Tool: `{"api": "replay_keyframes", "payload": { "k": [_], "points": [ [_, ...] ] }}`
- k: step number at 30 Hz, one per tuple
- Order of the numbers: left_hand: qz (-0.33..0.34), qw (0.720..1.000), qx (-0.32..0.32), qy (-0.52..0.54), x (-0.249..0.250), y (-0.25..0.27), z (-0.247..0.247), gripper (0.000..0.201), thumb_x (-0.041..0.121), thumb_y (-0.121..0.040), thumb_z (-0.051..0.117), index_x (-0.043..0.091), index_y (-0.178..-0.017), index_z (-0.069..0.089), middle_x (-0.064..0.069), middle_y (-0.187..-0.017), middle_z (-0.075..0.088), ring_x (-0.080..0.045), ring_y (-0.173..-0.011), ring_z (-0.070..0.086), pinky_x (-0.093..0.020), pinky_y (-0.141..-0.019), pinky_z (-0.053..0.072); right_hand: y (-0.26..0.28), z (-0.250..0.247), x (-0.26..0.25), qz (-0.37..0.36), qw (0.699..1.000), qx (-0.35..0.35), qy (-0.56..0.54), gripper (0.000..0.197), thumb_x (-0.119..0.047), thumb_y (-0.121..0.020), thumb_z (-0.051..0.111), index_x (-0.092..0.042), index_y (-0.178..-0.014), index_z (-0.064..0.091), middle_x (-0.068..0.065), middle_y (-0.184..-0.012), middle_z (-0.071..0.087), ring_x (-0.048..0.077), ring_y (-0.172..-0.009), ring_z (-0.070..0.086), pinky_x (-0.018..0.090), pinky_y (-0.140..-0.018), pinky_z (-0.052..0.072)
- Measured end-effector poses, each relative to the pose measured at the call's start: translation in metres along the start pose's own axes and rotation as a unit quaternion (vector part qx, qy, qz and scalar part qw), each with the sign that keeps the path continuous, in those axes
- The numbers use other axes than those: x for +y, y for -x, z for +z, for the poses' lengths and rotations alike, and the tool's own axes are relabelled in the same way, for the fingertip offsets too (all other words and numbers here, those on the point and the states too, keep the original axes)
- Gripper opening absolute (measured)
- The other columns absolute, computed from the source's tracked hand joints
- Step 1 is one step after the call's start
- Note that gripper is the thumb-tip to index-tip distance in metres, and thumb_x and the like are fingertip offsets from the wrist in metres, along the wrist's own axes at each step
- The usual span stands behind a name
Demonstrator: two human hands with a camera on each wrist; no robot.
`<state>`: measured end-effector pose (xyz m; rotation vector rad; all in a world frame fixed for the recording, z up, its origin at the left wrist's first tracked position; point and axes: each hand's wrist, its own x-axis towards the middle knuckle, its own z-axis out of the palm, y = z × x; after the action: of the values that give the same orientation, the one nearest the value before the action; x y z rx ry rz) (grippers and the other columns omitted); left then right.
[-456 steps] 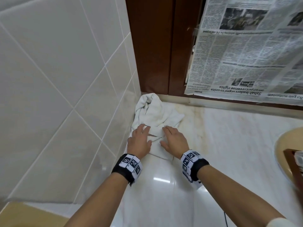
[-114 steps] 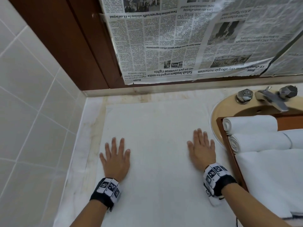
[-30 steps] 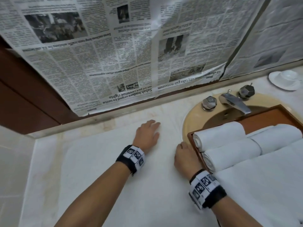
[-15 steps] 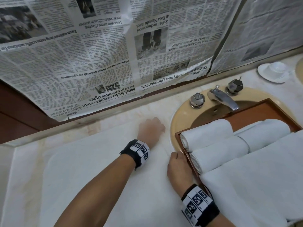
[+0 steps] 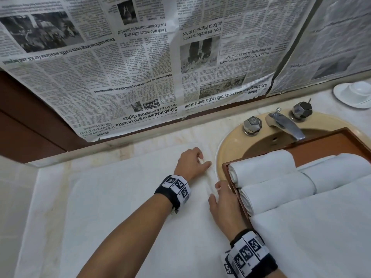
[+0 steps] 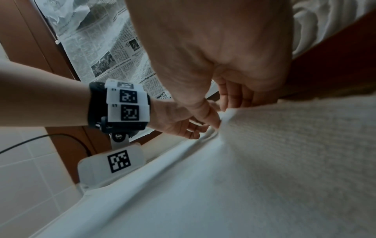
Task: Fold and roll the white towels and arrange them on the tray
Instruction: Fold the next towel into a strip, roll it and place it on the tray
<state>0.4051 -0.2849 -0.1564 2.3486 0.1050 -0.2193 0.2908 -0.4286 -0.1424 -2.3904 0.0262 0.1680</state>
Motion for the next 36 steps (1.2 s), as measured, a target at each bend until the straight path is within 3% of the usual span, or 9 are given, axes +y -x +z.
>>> {"api": "replay_keyframes", "payload": {
  "k": [2,4,6,7,12,20,25,32,36],
  "points": [
    [-0.033,0.999,0.013,0.01,-0.002,0.0,0.003,0.022,0.017,-0.081,0.07,0.014,-0.093,0.052,-0.002,-0.081,0.058,-0.023,-0.079,0.057,-0.032,-0.071,0.045,0.002,0.001,0.0,0.014,1.0,-0.008,-0.009,0.03,-0.013,-0.095,0.058,-0.006,-0.123,0.051,0.008,-0.11,0.059,0.023,-0.104,0.058,0.021,-0.078,0.036],
    [-0.063,0.997,0.031,0.041,-0.005,-0.001,0.003,0.021,0.012,-0.083,0.067,0.014,-0.097,0.051,0.002,-0.076,0.058,-0.022,-0.083,0.057,-0.028,-0.073,0.044,0.003,0.0,-0.001,0.012,1.0,0.001,-0.012,0.02,-0.013,-0.096,0.056,-0.006,-0.114,0.056,0.007,-0.103,0.061,0.023,-0.096,0.059,0.023,-0.075,0.038],
    [-0.076,0.994,0.042,0.059,-0.008,-0.002,0.002,0.017,0.014,-0.085,0.068,0.014,-0.098,0.056,0.009,-0.07,0.058,-0.019,-0.087,0.057,-0.023,-0.075,0.04,0.003,-0.001,-0.001,0.004,1.0,0.017,-0.011,0.006,-0.012,-0.096,0.054,-0.008,-0.095,0.059,0.004,-0.086,0.061,0.022,-0.08,0.057,0.027,-0.067,0.039],
    [-0.084,0.994,0.042,0.059,-0.01,-0.002,0.002,0.013,0.016,-0.086,0.068,0.015,-0.095,0.059,0.01,-0.068,0.057,-0.018,-0.088,0.056,-0.021,-0.075,0.038,0.003,0.0,0.001,0.008,1.0,0.022,-0.009,0.01,-0.012,-0.096,0.053,-0.009,-0.087,0.057,0.003,-0.079,0.059,0.021,-0.075,0.055,0.029,-0.064,0.039],
    [-0.092,0.993,0.051,0.056,-0.017,0.0,0.001,0.01,0.022,-0.091,0.066,0.018,-0.082,0.063,0.009,-0.065,0.057,-0.02,-0.094,0.053,-0.019,-0.072,0.03,0.01,0.003,0.013,0.015,1.0,0.014,0.015,0.018,-0.016,-0.097,0.054,-0.012,-0.079,0.054,-0.001,-0.073,0.056,0.017,-0.07,0.054,0.031,-0.065,0.046],
    [-0.088,0.986,0.088,0.113,-0.014,0.017,-0.014,0.028,0.028,-0.09,0.07,0.017,-0.066,0.062,0.008,-0.053,0.054,-0.015,-0.064,0.055,-0.025,-0.074,0.041,0.036,-0.002,0.006,-0.01,0.999,0.025,0.018,0.021,-0.016,-0.096,0.057,-0.015,-0.075,0.051,-0.003,-0.067,0.053,0.018,-0.064,0.052,0.036,-0.06,0.046],
    [-0.092,0.971,0.119,0.184,-0.017,0.044,-0.055,0.025,0.029,-0.09,0.07,0.009,-0.076,0.072,-0.012,-0.072,0.072,-0.027,-0.076,0.071,-0.039,-0.084,0.058,0.055,-0.012,-0.039,-0.054,0.999,0.007,0.004,0.018,-0.018,-0.096,0.055,-0.013,-0.079,0.052,-0.003,-0.066,0.053,0.019,-0.062,0.053,0.036,-0.057,0.043],
    [-0.108,0.954,0.198,0.197,-0.063,0.108,-0.15,0.02,0.025,-0.094,0.067,0.009,-0.084,0.073,0.0,-0.071,0.066,-0.014,-0.061,0.062,-0.04,-0.077,0.061,0.091,0.021,-0.141,-0.17,0.983,-0.069,0.002,0.019,-0.018,-0.096,0.052,-0.013,-0.078,0.047,-0.001,-0.064,0.051,0.021,-0.059,0.052,0.039,-0.057,0.042],
    [-0.132,0.945,0.244,0.174,-0.116,0.141,-0.204,0.024,0.028,-0.094,0.066,0.009,-0.081,0.074,-0.006,-0.072,0.07,-0.017,-0.062,0.065,-0.038,-0.08,0.06,0.104,0.073,-0.198,-0.221,0.969,-0.109,0.025,0.011,-0.017,-0.095,0.05,-0.013,-0.085,0.047,0.007,-0.077,0.061,0.027,-0.069,0.057,0.04,-0.064,0.045]
  ]
}}
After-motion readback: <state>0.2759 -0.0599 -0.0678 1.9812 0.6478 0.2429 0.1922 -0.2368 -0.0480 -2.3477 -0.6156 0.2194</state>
